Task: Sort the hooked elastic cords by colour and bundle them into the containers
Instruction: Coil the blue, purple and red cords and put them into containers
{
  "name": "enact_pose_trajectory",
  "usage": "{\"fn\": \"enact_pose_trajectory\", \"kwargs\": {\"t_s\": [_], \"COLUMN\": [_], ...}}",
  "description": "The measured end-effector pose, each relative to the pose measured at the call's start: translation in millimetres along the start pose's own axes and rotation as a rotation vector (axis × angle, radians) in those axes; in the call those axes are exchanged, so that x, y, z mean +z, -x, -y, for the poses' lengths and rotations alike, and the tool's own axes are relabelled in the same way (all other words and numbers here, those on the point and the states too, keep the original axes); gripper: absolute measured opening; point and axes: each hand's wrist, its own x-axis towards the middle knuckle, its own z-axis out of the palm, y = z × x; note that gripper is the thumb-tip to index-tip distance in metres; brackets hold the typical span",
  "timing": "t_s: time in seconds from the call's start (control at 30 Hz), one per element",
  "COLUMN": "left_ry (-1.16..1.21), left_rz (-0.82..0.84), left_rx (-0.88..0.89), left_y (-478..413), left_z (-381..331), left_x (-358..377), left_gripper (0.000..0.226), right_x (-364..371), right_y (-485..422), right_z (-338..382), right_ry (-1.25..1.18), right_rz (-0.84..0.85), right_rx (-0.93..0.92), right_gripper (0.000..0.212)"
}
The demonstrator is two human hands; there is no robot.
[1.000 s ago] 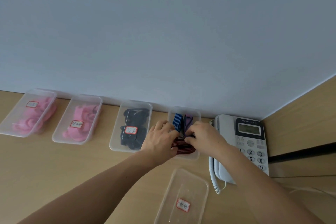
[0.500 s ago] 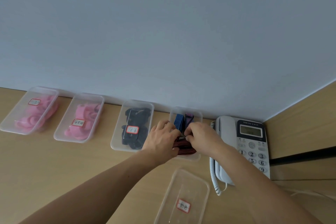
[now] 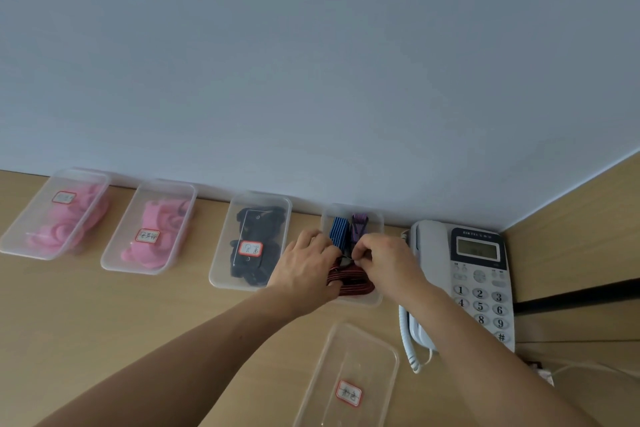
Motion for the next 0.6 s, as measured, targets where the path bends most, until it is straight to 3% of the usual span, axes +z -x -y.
{"fn": "enact_pose_trajectory", "kwargs": {"t_s": [0.17,0.3,0.6], "left_ry": [-0.011,-0.017,-0.046], "left_rz": [-0.077,-0.035,-0.064], "left_rx": [-0.016,-0.027,-0.020], "left_y": [-3.2,-4.1,-1.7], "left_z": [1.1,0.0,-2.8], "left_x": [0.0,-2.7,-0.7], "left_gripper": [0.043,0.045,0.038], "right_x": [12.6,13.5,28.7], "right_y": [8.0,13.5,30.8], "right_z": [-3.0,-6.6,-6.1], "right_ry": [0.080,0.226,0.483], "right_rz": [-0.159,-0.286,-0.097], "right_rx": [-0.041,-0.087,-0.070], "right_gripper": [0.013,0.033,0.052]}}
